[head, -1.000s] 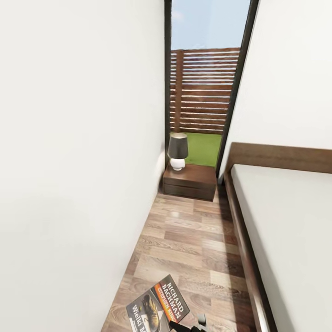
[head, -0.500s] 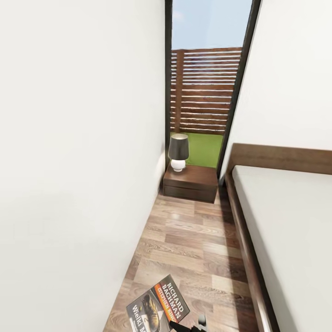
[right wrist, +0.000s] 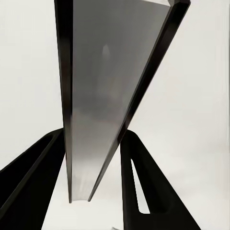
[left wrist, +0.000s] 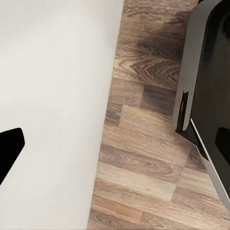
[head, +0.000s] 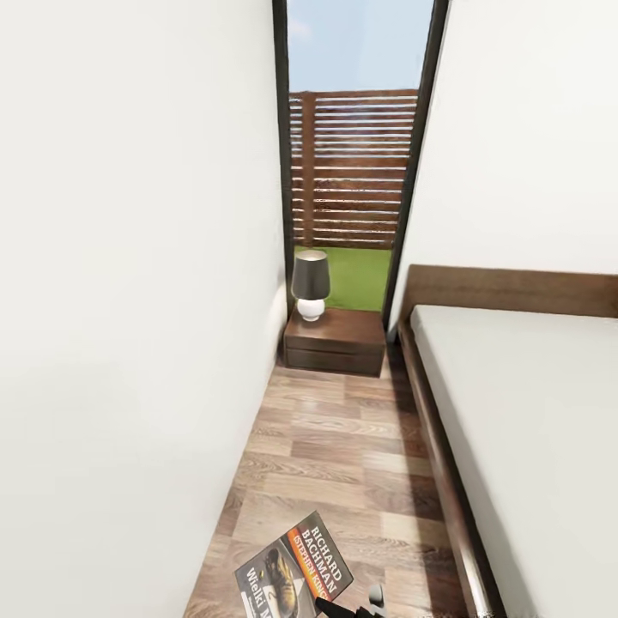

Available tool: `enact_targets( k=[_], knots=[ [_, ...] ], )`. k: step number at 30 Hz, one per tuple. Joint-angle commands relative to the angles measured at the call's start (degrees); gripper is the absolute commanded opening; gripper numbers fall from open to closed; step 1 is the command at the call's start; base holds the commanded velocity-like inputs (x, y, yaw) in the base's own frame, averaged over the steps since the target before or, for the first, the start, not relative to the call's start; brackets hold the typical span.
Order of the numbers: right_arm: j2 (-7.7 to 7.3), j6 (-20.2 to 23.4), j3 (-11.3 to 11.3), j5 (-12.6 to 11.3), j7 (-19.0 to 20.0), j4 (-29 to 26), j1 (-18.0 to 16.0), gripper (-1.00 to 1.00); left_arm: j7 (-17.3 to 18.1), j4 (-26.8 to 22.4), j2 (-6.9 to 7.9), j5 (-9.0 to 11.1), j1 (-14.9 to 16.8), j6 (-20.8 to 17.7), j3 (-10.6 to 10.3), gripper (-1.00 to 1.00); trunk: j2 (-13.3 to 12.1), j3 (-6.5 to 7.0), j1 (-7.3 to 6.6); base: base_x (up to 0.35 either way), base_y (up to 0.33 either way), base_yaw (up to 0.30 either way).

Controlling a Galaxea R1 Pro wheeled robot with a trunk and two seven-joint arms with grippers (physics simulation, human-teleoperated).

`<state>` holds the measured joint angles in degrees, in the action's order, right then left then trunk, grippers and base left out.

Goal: In the bedroom, move the book from the bed onto either nightstand, and place the two sandals side by side next to the bed.

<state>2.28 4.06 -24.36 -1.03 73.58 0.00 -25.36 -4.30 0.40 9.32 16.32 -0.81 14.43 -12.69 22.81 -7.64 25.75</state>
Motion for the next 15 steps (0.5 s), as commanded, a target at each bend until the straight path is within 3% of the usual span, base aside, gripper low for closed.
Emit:
enact_targets(
  k=[1, 15],
  knots=[
    [0.01, 0.4, -0.1, -0.1, 0.1, 0.0, 0.0, -1.00, -0.1, 0.0, -0.01, 0.4, 0.0, 0.2, -0.5, 1.00, 0.1, -0.10, 0.03, 0.013, -0.001, -0.163],
    [0.08, 0.4, 0.0, -0.1, 0.1, 0.0, 0.0, -1.00, -0.1, 0.0, -0.01, 0.4, 0.0, 0.2, -0.5, 1.00, 0.1, -0.10, 0.03, 0.004, 0.000, -0.048]
  ],
)
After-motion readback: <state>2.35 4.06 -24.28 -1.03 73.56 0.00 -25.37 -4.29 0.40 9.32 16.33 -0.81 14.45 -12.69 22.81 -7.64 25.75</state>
